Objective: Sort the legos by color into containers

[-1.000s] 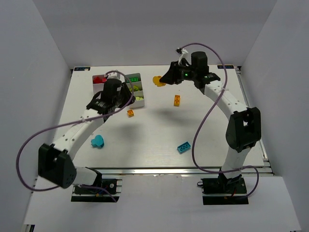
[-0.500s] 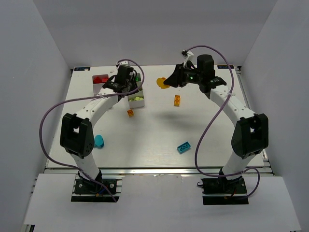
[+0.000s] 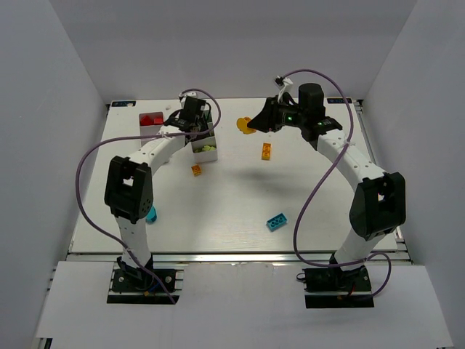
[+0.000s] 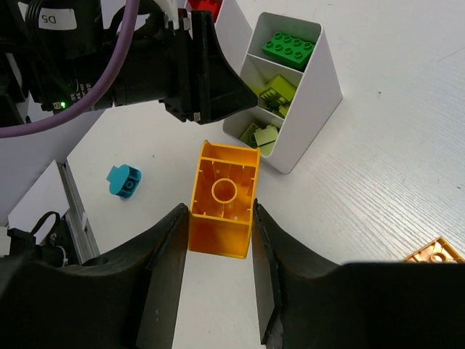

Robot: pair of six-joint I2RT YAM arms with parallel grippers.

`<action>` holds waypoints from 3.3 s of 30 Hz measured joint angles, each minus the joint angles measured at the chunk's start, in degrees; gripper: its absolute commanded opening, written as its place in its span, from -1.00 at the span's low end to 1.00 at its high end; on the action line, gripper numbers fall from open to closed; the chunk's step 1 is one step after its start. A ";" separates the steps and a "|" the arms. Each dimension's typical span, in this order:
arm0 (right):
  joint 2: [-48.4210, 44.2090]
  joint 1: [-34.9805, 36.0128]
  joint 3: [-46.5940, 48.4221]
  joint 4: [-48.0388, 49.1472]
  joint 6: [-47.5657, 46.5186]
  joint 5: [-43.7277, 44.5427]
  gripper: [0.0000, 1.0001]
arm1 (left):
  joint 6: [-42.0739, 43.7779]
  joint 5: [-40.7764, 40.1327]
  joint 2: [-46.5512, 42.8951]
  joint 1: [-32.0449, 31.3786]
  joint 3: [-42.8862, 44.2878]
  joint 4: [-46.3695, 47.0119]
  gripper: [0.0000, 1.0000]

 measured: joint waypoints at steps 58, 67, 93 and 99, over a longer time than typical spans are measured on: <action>-2.80 7.80 -12.59 15.82 -9.77 -31.10 -1.00 | -10.67 48.63 -49.75 3.39 -49.57 39.17 0.84; -1.97 7.74 -14.16 43.43 23.39 -32.87 -1.00 | -10.47 53.75 -50.07 3.39 -51.34 42.53 0.82; 3.45 8.92 -16.26 67.54 48.57 -33.64 -1.00 | -26.05 59.84 -50.34 3.78 -56.98 64.59 0.14; 3.45 8.94 -16.26 68.22 49.29 -34.07 -1.00 | -28.28 60.15 -48.96 3.89 -57.55 66.66 -0.21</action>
